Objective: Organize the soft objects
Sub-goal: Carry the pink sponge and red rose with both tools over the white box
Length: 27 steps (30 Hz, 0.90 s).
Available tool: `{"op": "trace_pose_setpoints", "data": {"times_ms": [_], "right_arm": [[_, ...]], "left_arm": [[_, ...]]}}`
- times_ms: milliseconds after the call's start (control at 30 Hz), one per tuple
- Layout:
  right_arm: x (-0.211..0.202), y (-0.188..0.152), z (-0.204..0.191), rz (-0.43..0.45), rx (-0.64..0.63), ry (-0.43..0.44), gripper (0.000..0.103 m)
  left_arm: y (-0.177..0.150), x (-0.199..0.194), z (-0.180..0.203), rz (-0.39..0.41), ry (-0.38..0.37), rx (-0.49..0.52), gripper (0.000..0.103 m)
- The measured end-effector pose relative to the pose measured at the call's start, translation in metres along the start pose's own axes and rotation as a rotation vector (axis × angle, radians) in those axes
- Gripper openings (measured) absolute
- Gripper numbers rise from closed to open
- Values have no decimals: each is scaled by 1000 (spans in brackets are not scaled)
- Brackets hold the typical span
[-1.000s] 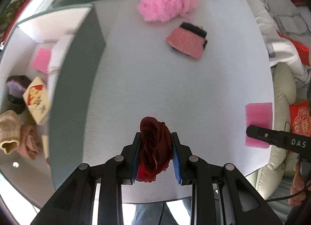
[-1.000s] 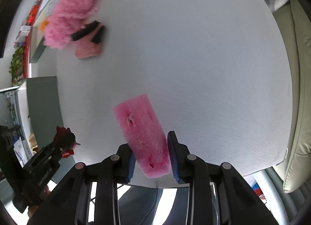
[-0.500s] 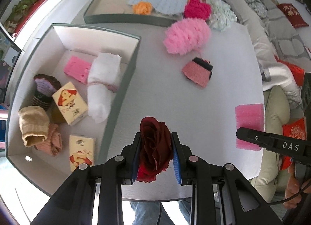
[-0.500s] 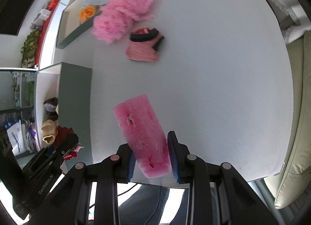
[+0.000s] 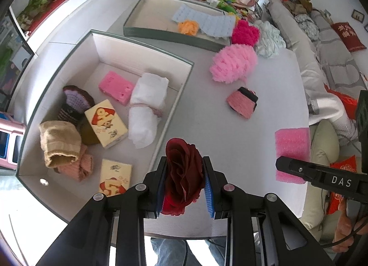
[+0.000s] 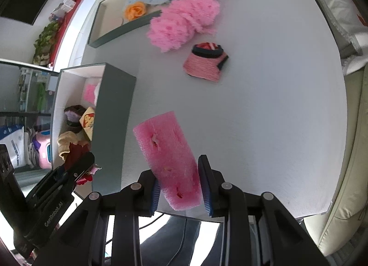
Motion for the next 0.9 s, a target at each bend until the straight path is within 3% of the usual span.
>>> {"op": "trace_pose_setpoints", "data": {"times_ms": [900], "right_arm": [[-17, 0, -37, 49, -75, 2, 33]], "left_arm": [[6, -27, -32, 88, 32, -72, 30]]}}
Point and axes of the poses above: each gripper's, at about its wrist camera, not at the fingertips, and x roughly the way its jaws point, z to its right, y to its top, the point moved 5 cm from there along x, roughly the way its jaws point, and after that the axes turned 7 degrees about x, right-handed, at the moved point
